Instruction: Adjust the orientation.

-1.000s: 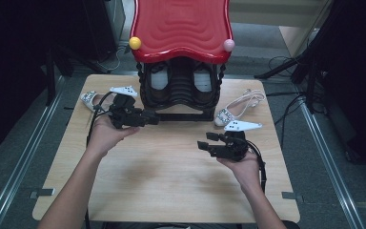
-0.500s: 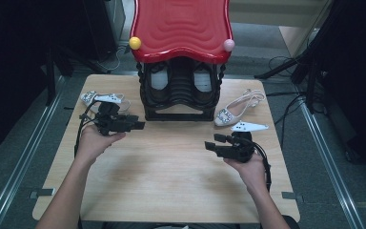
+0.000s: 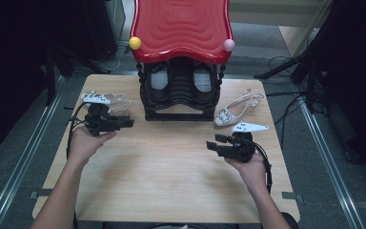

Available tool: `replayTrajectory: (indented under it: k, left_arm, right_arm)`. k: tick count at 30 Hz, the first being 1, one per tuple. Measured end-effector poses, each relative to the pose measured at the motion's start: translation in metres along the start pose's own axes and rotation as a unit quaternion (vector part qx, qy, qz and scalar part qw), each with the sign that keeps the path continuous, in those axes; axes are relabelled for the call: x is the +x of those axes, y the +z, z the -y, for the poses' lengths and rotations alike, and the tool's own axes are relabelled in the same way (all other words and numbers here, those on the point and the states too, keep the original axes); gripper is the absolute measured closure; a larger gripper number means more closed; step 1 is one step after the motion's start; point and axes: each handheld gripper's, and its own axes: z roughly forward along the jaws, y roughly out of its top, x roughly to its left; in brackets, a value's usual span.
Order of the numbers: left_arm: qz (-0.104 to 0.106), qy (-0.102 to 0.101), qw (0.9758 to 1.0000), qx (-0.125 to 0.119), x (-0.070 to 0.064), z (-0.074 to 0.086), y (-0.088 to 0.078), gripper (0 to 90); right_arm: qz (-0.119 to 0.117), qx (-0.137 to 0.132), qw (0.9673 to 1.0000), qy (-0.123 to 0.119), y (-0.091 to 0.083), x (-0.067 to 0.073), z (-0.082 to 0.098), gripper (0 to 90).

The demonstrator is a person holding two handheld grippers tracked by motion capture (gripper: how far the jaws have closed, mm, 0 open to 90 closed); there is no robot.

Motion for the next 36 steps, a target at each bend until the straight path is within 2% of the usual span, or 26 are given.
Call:
replayTrajectory:
  k: [2, 4, 8, 11, 13, 17, 24, 30, 33, 36]
  left_arm:
    - [-0.013, 0.000, 0.9999, -0.001, 0.005, 0.001, -0.001, 77.4]
    - [-0.015, -0.007, 0.9999, -0.003, 0.011, 0.002, -0.003, 84.1]
    - [-0.020, -0.021, 0.9995, -0.012, 0.024, 0.001, -0.007, 89.6]
    - [-0.029, -0.033, 0.9990, -0.012, 0.035, -0.001, -0.010, 90.0]
    - [-0.031, -0.044, 0.9984, -0.019, 0.040, -0.002, -0.011, 90.0]
    - [-0.037, -0.053, 0.9976, -0.026, 0.049, -0.009, -0.015, 90.0]
    - [-0.066, -0.045, 0.9967, -0.016, 0.062, -0.038, -0.015, 90.0]
    - [-0.084, -0.050, 0.9951, -0.013, 0.076, -0.052, 0.000, 90.0]
    - [-0.089, -0.062, 0.9941, 0.000, 0.084, -0.050, 0.009, 90.0]
    - [-0.089, -0.073, 0.9934, -0.004, 0.089, -0.044, 0.015, 90.0]
  right_arm:
    - [0.003, 0.001, 1.0000, 0.001, 0.000, 0.000, 0.000, 46.7]
    - [0.006, 0.004, 1.0000, 0.000, 0.001, -0.001, 0.001, 46.7]
    - [0.011, 0.006, 0.9999, 0.000, 0.001, -0.001, 0.002, 46.4]
    - [0.015, 0.008, 0.9999, 0.000, 0.000, 0.000, 0.002, 46.4]
    - [0.018, 0.009, 0.9998, -0.001, 0.000, 0.000, 0.003, 46.3]
    - [0.024, 0.007, 0.9997, 0.002, -0.003, 0.001, 0.005, 46.1]
    - [0.031, 0.007, 0.9995, 0.004, -0.006, 0.000, 0.008, 46.0]
    - [0.037, 0.012, 0.9992, 0.008, -0.007, -0.001, 0.011, 45.5]
    - [0.037, 0.011, 0.9992, 0.012, -0.008, 0.000, 0.012, 45.5]
    - [0.038, 0.009, 0.9992, 0.011, -0.009, 0.000, 0.013, 45.3]
